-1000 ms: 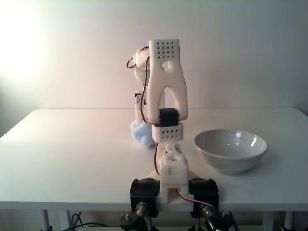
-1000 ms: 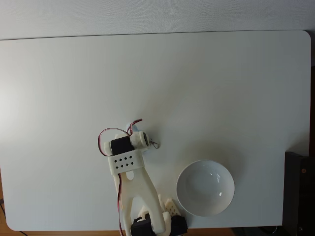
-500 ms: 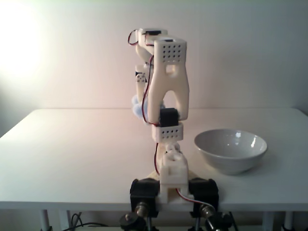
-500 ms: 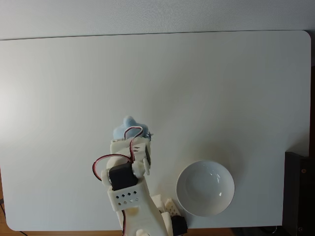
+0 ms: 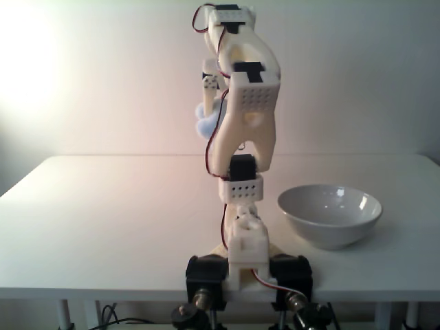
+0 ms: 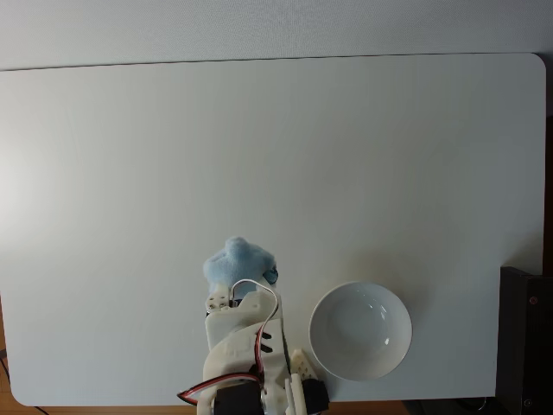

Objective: Grasp a skyblue doll and put it into the bowl.

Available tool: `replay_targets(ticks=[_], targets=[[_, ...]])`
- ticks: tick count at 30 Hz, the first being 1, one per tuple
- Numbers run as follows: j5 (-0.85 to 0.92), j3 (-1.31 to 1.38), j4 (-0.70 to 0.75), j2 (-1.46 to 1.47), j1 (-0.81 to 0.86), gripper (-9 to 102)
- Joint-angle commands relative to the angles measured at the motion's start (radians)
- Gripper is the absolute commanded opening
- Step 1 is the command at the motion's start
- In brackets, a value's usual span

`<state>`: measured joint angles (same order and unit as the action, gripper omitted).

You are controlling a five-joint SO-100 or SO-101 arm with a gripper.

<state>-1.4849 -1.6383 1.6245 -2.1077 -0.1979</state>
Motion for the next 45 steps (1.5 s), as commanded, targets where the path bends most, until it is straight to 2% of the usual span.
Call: replay_targets(ticks=[1, 18, 26, 36, 41, 45], targets=[[-0.009, 0.026, 0.025, -0.089, 0.046, 0], [-0.017, 0.023, 0.153, -0.336, 0.42, 0], [-0.017, 0.018, 0.192, -0.377, 0.584, 0], [-0.017, 0.017, 0.244, -0.38, 0.874, 0], [-0.02, -0.109, 0.242, -0.38, 0.999, 0], [-0.021, -0.225, 0.242, -0.38, 1.023, 0]])
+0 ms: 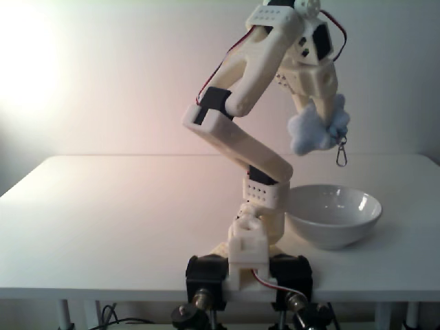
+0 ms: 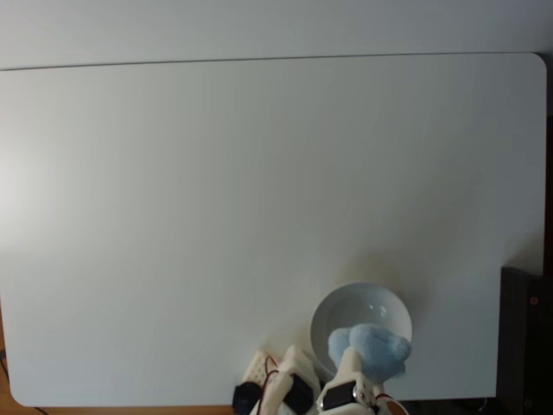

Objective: Grasp a skyblue doll and put it into the bowl.

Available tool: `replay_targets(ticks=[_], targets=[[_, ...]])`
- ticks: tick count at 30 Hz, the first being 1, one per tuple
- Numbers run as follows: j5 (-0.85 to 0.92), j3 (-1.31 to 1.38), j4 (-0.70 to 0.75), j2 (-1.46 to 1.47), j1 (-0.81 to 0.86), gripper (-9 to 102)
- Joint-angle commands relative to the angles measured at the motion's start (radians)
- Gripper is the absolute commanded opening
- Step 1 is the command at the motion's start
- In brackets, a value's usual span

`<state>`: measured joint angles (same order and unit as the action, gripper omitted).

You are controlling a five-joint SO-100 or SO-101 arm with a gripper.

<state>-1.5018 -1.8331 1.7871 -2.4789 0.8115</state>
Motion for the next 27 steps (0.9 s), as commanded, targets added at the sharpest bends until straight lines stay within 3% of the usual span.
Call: replay_targets(ticks=[1, 27], targets=[[-0.005, -0.048, 0.08, -0.009, 0.014, 0], [-0.003, -0.144, 0.061, -0.009, 0.213, 2]])
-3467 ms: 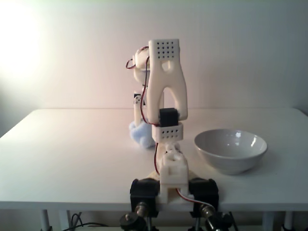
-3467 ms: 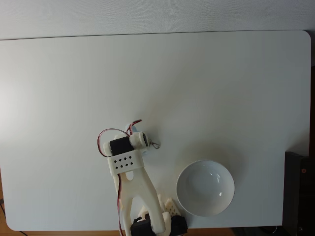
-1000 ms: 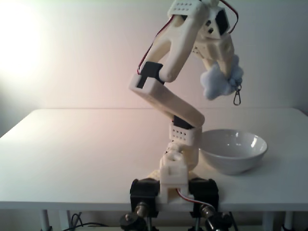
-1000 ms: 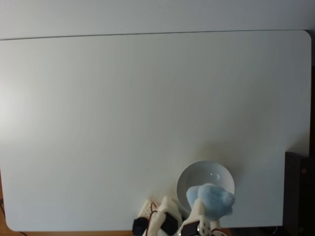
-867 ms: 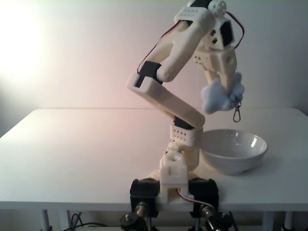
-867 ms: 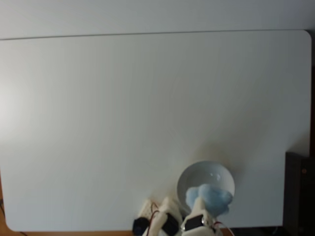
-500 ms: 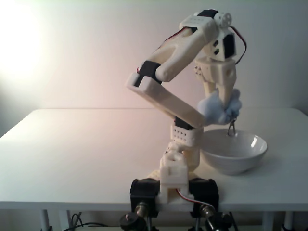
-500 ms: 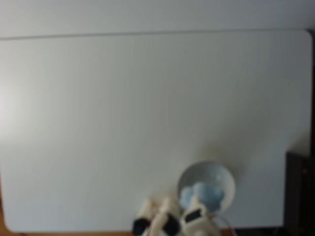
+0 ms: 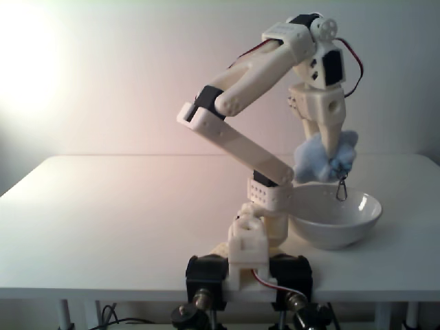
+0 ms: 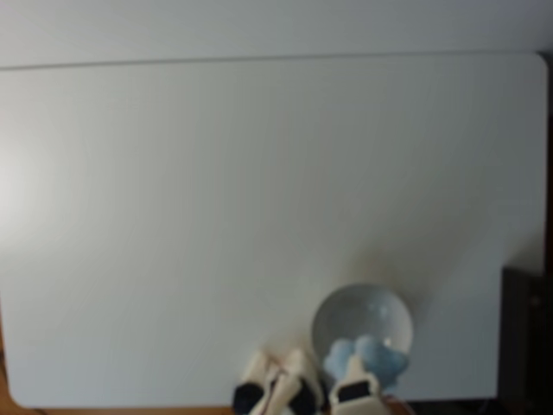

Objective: Grasp a skyblue doll and put it into the bowl.

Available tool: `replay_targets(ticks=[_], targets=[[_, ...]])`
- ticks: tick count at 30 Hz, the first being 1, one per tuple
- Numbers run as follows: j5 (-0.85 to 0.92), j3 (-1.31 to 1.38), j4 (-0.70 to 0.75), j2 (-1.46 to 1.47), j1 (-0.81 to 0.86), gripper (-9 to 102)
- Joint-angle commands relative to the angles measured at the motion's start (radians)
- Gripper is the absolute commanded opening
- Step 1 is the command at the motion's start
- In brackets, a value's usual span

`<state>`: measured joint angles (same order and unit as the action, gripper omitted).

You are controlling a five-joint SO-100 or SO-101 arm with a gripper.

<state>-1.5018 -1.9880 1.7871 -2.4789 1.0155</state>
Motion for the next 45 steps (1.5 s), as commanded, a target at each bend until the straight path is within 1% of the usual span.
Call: replay_targets(ticks=[1, 4, 11, 16, 20, 23, 34, 36, 38, 40, 42, 45], targets=[[-0.003, 0.008, 0.049, -0.009, 0.009, 3], [-0.002, 0.002, 0.017, -0.009, 0.009, 12], [0.005, 0.003, -0.029, -0.009, 0.011, 41], [0.012, 0.012, -0.061, -0.009, 0.011, 59], [0.012, 0.012, -0.084, -0.009, 0.011, 69], [0.012, 0.012, -0.084, -0.009, 0.011, 72], [0.002, 0.044, -0.086, -0.009, -0.006, 72], [0.002, 0.06, -0.086, -0.009, -0.006, 70], [0.002, 0.078, -0.086, 0.002, -0.008, 65], [0.002, 0.095, -0.086, 0.005, -0.009, 57], [0.002, 0.104, -0.098, 0.005, -0.041, 47], [0.002, 0.109, -0.144, -0.006, -0.132, 30]])
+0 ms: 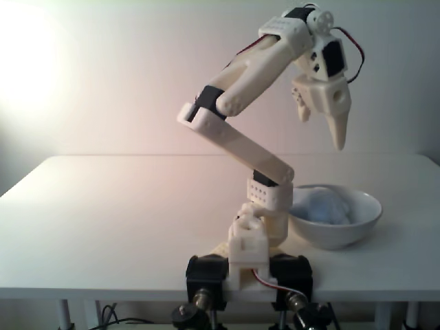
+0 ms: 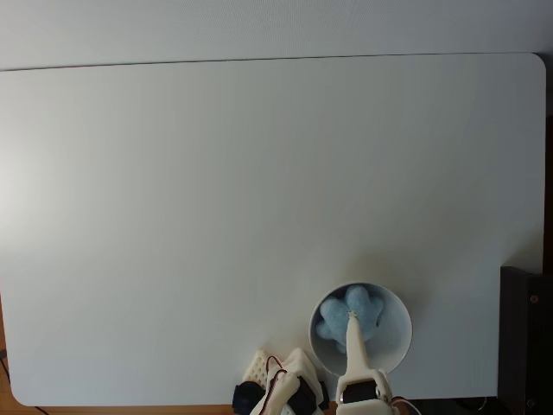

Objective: Grasp a skyblue doll and put it into the bowl.

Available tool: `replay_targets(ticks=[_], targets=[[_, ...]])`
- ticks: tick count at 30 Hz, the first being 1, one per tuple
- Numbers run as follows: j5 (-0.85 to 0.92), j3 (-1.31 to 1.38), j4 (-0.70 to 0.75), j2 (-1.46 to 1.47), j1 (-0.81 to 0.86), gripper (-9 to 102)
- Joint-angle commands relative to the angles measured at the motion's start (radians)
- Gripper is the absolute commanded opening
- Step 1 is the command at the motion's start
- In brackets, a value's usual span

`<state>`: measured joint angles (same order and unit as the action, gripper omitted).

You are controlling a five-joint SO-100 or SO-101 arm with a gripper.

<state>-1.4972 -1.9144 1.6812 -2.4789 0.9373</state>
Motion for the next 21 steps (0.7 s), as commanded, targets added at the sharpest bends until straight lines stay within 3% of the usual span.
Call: replay_targets(ticks=[1, 8, 13, 21], targets=[[-0.003, 0.035, -0.06, -0.008, -0.083, 25], [-0.003, 0.023, -0.327, 0.005, -0.345, 0], [0.009, 0.018, -0.541, 0.008, -0.611, 0], [0.014, -0.032, -0.56, -0.026, -1.062, 0]])
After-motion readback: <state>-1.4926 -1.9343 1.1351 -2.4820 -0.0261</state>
